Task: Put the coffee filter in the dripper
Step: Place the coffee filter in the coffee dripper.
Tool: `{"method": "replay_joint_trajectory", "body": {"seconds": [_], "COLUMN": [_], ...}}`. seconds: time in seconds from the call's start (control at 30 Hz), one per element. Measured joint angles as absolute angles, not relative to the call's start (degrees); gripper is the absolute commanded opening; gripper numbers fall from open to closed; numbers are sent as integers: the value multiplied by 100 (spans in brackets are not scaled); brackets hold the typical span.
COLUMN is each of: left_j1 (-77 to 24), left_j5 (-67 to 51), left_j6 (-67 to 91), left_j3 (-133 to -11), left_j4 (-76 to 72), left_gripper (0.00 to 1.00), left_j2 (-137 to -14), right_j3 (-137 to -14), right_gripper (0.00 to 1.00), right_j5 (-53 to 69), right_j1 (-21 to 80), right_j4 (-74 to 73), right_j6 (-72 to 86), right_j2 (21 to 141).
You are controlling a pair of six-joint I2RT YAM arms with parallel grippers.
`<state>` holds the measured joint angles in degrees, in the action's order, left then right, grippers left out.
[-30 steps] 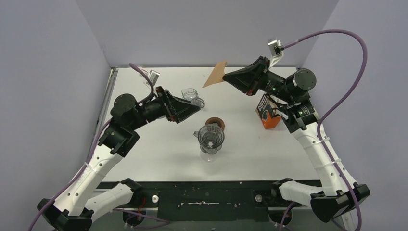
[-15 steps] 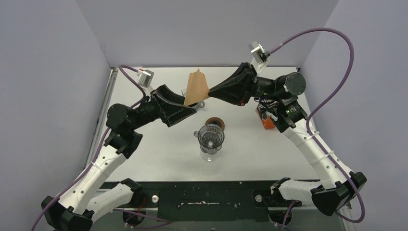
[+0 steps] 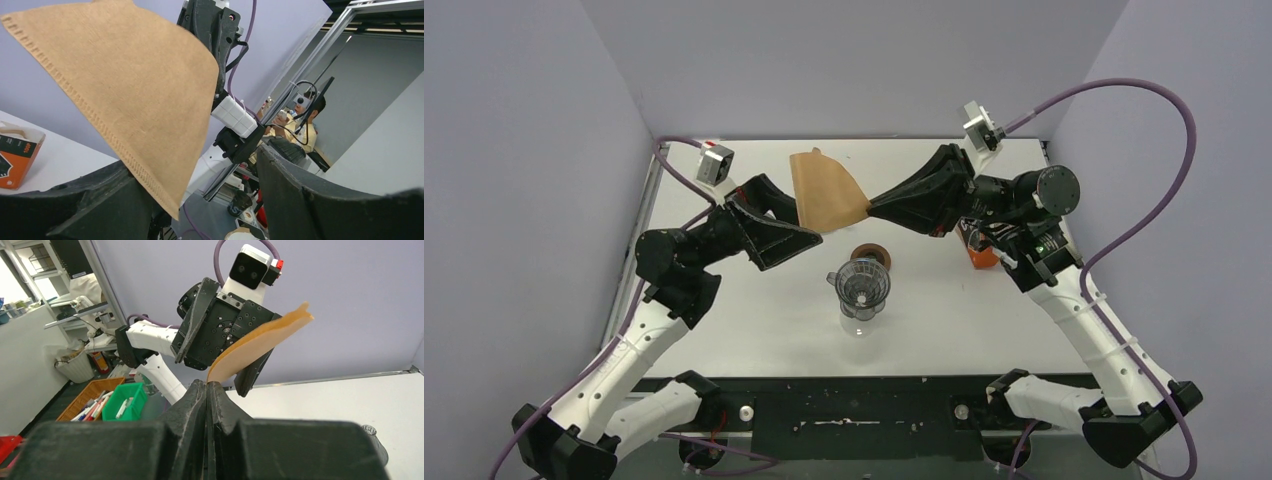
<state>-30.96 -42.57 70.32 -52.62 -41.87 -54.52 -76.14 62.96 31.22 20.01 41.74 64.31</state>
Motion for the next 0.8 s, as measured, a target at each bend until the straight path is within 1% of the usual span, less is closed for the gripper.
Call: {"method": "replay_joint_trajectory", "body": {"seconds": [0.13, 0.3, 0.43, 0.5, 0.7, 0.73, 0.77, 0.8], "left_j1": [-3092, -3089, -3089, -3089, -3089, -3089, -3089, -3089], "left_j5": [-4324, -4403, -4431, -4445, -4469, -4469, -4473, -4482], "left_j6": [7100, 7150, 7179, 7183, 7179, 7179, 7179, 7177], "left_j3": [-5212, -5201, -5201, -5201, -5201, -5201, -5201, -5201], "left_j4": [-4324, -4370, -4405, -4427, -4464, -4464, -4466, -4466], "left_gripper": [51, 32, 9, 0, 0, 0, 0, 0], "left_j2": [-5478, -5502, -5513, -5524, -5559, -5566, -5570, -5572], "right_j3": [-7474, -7354, -7325, -7323, -7286, -7277, -7271, -7269], "right_gripper": [0, 0, 0, 0, 0, 3, 8, 9], "right_j5": [6143, 6012, 5942, 5918, 5833, 5826, 5824, 5822], "right_j1": [3122, 3122, 3122, 3122, 3122, 3122, 3122, 3122], "right_j4": [1835, 1682, 1575, 1529, 1428, 1417, 1413, 1400], "right_j6": [3990, 3865, 3785, 3747, 3647, 3642, 3640, 3640], "right_j2": [6259, 6176, 6171, 6169, 6080, 6060, 6049, 6040]}}
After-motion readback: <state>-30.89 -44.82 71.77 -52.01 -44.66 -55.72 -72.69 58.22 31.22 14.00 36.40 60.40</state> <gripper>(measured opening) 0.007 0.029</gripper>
